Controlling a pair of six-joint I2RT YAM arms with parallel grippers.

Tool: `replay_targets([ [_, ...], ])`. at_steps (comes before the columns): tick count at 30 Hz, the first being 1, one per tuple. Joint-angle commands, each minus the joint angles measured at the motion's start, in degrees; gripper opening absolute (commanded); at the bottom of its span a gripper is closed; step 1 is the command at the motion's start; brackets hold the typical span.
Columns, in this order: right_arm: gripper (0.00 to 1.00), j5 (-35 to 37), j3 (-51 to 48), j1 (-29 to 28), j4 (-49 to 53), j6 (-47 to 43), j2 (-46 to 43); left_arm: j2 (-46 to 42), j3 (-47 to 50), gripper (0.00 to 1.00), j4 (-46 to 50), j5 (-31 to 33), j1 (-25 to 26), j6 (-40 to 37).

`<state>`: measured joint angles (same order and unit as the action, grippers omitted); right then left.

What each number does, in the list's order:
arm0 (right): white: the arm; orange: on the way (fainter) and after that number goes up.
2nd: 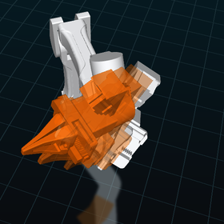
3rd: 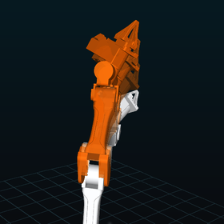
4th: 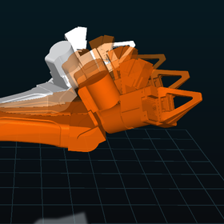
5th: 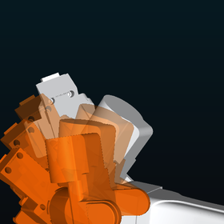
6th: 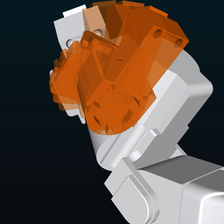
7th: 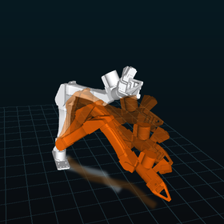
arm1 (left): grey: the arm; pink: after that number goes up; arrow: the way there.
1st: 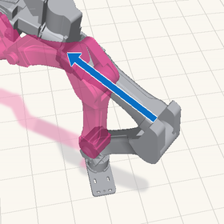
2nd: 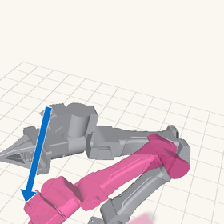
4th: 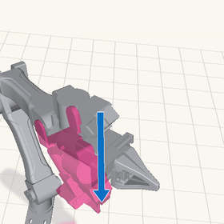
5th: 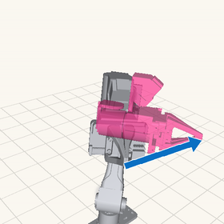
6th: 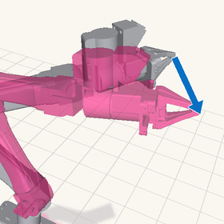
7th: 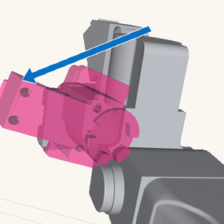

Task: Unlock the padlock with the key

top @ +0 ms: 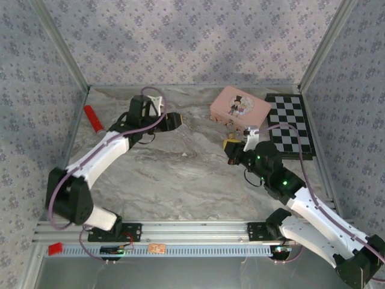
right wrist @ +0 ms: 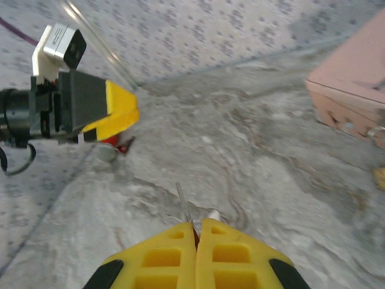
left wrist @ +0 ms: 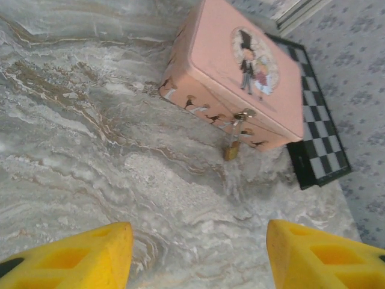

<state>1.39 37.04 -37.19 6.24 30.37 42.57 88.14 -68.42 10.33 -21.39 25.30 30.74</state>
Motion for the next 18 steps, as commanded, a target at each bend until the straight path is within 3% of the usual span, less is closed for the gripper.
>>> replay_targets([
  [1, 0.0, 4.4, 2.0, 0.3, 8.1, -0.9, -2.6, 7.2, -6.6, 0.61, -2.2, -0.3, 0.7, 0.3],
  [12, 0.0, 3.3, 0.5, 0.4, 10.9, 1.6, -7.7, 33.7, -31.0, 0.64, -4.5, 3.9, 3.8, 2.3],
  [18, 0.0, 2.9, -0.5, 0.4, 11.1, 2.9, -9.0, 44.5, -44.9, 0.72, -1.6, 6.5, 5.8, 1.6],
])
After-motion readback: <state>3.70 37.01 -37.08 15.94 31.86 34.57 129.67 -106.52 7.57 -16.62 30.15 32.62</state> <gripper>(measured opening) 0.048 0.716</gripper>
